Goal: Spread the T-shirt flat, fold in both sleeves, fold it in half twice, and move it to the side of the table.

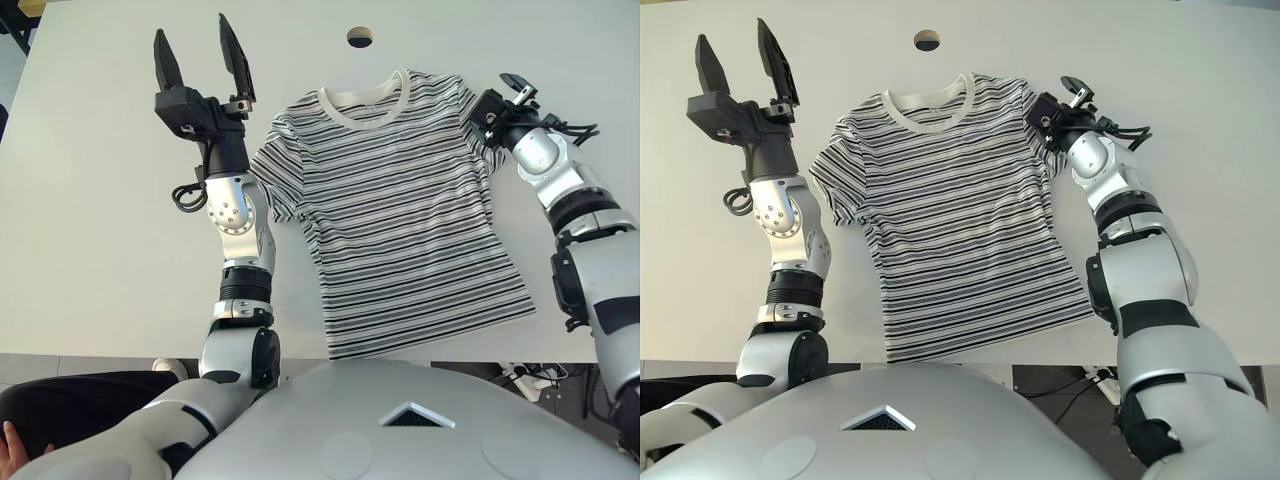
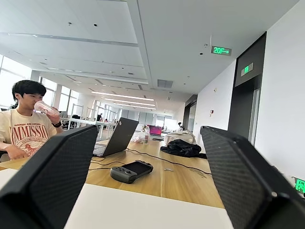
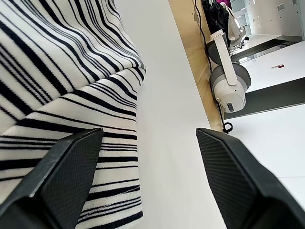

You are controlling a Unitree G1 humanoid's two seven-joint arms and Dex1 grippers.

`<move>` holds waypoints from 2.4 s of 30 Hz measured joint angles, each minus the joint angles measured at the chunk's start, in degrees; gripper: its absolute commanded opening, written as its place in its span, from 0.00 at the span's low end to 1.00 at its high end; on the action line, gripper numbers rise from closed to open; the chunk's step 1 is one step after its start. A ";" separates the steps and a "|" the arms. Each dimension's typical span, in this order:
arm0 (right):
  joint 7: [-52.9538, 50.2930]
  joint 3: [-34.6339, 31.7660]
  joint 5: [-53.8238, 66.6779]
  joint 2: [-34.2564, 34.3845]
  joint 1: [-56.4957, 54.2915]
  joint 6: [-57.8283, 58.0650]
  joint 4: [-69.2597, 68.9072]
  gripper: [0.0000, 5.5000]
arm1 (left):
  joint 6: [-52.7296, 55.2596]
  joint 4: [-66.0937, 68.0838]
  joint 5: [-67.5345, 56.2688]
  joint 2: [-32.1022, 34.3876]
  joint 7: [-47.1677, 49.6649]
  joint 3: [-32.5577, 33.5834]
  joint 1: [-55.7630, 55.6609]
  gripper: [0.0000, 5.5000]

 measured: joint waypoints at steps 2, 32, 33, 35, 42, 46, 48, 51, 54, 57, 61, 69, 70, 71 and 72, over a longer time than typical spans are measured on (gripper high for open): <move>0.39 -0.10 0.08 -0.05 -0.32 1.09 0.11 0.65 | 0.03 -0.01 0.00 0.00 -0.18 -0.05 0.00 0.72; -12.39 -16.13 15.18 -4.58 14.83 -19.12 -29.88 0.65 | 3.01 -4.56 5.11 5.74 -1.30 0.22 2.44 0.72; -11.32 -15.57 14.52 -4.47 17.72 -18.20 -34.55 0.65 | 3.02 -4.74 5.23 6.08 -1.30 0.28 2.40 0.72; -5.57 -12.98 12.44 -6.53 24.92 -16.40 -45.24 0.65 | 3.05 -5.35 6.24 6.57 -1.29 0.24 2.39 0.72; 17.55 -14.25 22.07 -27.99 48.61 -19.71 -72.54 0.65 | 2.94 -4.70 8.82 7.41 -1.29 -0.98 1.23 0.72; 20.35 -15.93 19.58 -29.12 45.63 -14.60 -76.24 0.65 | 2.43 -2.61 9.07 7.47 -1.31 -1.32 0.65 0.72; 22.48 -13.04 15.08 -28.46 44.53 -12.63 -76.98 0.65 | 2.30 -2.12 9.15 7.47 -1.41 -1.97 0.60 0.72; 24.93 -5.69 6.70 -25.40 43.28 -12.24 -75.16 0.65 | 1.86 -1.81 9.32 7.23 -1.63 -3.08 0.55 0.72; 24.74 -2.16 2.45 -22.35 42.32 -12.32 -71.93 0.65 | 1.76 -0.54 9.51 6.92 -1.63 -3.79 0.42 0.72; 24.17 -1.60 0.97 -21.26 41.37 -12.36 -70.52 0.65 | 1.45 1.14 9.58 6.89 -1.61 -4.20 -0.01 0.72; 24.29 -1.19 -0.09 -21.08 41.28 -12.53 -69.92 0.65 | 0.59 2.85 10.07 7.90 -1.46 -4.06 -0.31 0.72; 26.24 -1.09 1.22 -24.31 47.78 -14.03 -76.24 0.65 | -0.01 2.88 10.87 8.94 -1.45 -3.72 -0.76 0.72; 26.20 -1.49 1.30 -24.56 48.55 -14.02 -76.69 0.65 | -0.01 2.85 10.93 9.05 -1.45 -3.72 -0.76 0.72; 26.17 -1.73 1.33 -24.65 48.96 -14.01 -76.94 0.65 | -0.01 2.82 11.03 9.16 -1.45 -3.71 -0.76 0.72; 26.15 -1.86 1.57 -24.68 49.26 -13.86 -77.31 0.65 | -0.03 2.82 11.03 9.24 -1.45 -3.69 -0.76 0.72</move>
